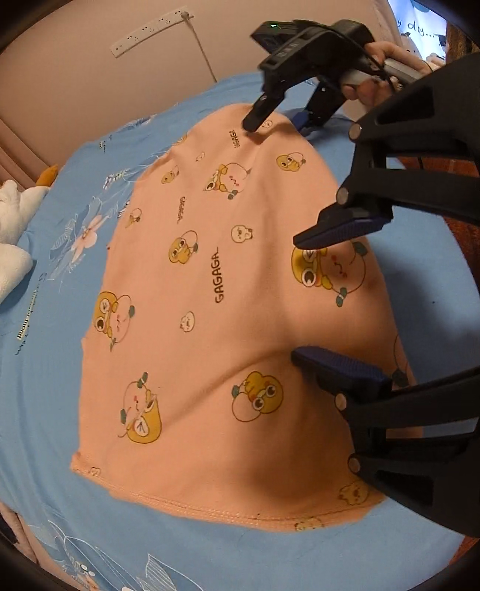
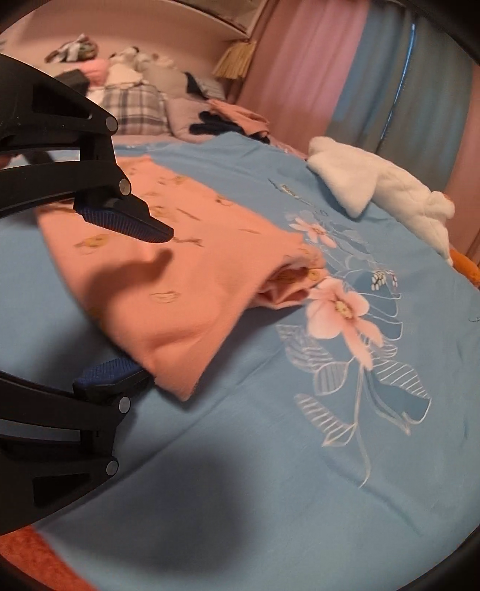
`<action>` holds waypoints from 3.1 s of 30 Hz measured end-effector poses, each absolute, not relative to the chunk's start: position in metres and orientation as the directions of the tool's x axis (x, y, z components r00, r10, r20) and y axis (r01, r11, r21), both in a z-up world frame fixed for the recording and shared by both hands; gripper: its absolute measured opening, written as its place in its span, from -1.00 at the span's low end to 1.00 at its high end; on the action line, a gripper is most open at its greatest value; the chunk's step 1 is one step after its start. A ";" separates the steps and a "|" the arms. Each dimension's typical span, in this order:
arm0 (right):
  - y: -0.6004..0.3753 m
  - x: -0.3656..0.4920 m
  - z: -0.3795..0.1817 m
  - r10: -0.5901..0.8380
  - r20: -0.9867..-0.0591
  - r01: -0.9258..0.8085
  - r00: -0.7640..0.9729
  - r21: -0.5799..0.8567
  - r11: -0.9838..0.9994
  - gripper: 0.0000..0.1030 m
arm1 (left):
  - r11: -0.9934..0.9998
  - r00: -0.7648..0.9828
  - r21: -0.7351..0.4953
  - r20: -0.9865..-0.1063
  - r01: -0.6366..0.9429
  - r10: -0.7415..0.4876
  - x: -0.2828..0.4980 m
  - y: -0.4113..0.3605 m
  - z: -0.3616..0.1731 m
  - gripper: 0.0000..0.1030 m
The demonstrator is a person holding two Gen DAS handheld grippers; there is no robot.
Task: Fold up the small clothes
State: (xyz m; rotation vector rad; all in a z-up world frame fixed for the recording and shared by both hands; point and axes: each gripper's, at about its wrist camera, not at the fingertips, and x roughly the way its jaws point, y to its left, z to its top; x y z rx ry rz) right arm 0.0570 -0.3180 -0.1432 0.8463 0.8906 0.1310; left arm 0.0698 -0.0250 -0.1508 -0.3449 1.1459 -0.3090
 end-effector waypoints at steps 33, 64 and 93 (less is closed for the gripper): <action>-0.191 0.072 -0.043 0.127 -0.625 -0.127 0.770 0.045 0.991 -0.66 | 0.902 0.504 -0.416 -0.807 -0.116 -0.308 0.041 0.061 -0.106 0.17; -0.127 0.037 -0.069 0.499 -0.764 -0.515 0.409 0.258 0.818 0.23 | 0.833 0.487 -0.545 -0.756 -0.096 -0.438 0.052 0.082 -0.097 0.48; -0.199 0.034 -0.087 0.276 -0.820 -0.172 0.502 0.218 0.961 0.24 | 0.880 0.461 -0.472 -0.771 0.051 -0.440 0.111 0.017 -0.089 -0.79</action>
